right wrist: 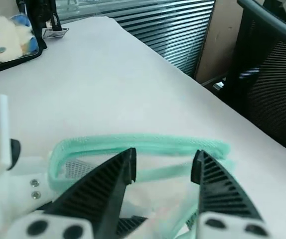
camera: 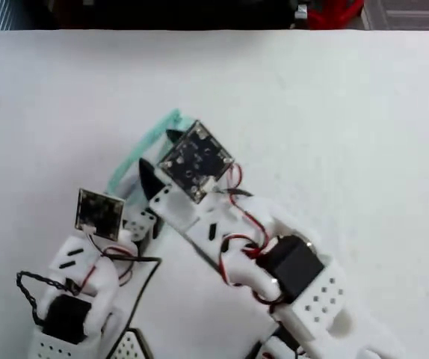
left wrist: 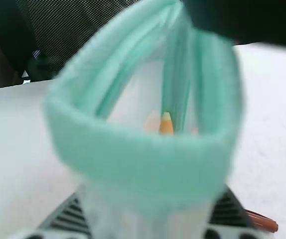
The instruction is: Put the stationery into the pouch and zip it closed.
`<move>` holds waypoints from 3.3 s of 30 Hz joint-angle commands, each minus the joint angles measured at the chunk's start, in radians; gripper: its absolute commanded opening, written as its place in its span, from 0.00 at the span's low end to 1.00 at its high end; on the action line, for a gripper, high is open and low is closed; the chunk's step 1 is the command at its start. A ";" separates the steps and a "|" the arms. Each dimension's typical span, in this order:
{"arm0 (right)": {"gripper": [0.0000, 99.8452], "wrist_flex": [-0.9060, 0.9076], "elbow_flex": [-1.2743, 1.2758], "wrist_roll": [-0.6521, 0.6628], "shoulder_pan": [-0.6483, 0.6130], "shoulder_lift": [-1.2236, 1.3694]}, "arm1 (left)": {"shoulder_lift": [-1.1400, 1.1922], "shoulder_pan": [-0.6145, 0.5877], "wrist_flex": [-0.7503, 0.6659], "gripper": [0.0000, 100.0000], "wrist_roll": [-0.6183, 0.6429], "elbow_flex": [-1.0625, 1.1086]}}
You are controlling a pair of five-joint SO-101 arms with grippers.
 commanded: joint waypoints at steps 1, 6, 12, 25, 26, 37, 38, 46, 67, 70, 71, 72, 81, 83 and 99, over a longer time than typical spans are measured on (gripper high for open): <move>0.18 0.087 -0.180 0.012 0.093 -0.094 | -0.005 -0.015 -0.032 0.06 0.009 -0.003; 0.18 0.223 -0.270 0.014 0.225 -0.125 | -0.005 -0.035 -0.060 0.02 0.012 -0.003; 0.18 0.251 -0.187 0.014 0.409 -0.038 | -0.005 -0.108 -0.058 0.02 0.017 -0.025; 0.18 0.236 -0.137 0.176 0.275 0.588 | -0.005 -0.355 -0.078 0.02 0.161 -0.060; 0.18 0.220 -0.146 0.184 0.274 0.647 | -0.005 -0.387 -0.092 0.02 0.183 -0.057; 0.14 0.351 -0.493 0.224 0.259 1.219 | -0.005 -0.441 -0.109 0.02 0.245 -0.043; 0.17 0.378 -0.522 0.224 0.254 1.250 | -0.005 -0.427 -0.109 0.02 0.245 -0.043; 0.20 0.392 -0.578 0.232 0.193 1.285 | -0.004 -0.403 -0.104 0.02 0.244 -0.040; 0.02 0.340 -0.600 0.232 0.252 1.414 | -0.004 -0.395 -0.123 0.02 0.244 -0.020; 0.02 0.364 -0.598 0.232 0.285 1.354 | -0.004 -0.364 -0.121 0.02 0.221 -0.018; 0.02 0.383 -0.598 0.232 0.294 1.319 | -0.004 -0.348 -0.121 0.02 0.199 -0.017; 0.02 0.400 -0.598 0.232 0.303 1.277 | -0.004 -0.328 -0.123 0.02 0.183 -0.012; 0.02 0.530 -0.594 0.224 0.378 0.728 | -0.004 -0.186 -0.124 0.02 0.141 -0.011; 0.02 0.533 -0.592 0.222 0.403 0.588 | -0.004 -0.134 -0.153 0.02 0.141 -0.020; 0.02 0.173 -0.327 -0.031 0.398 -0.091 | -0.004 0.274 -0.285 0.02 -0.040 0.110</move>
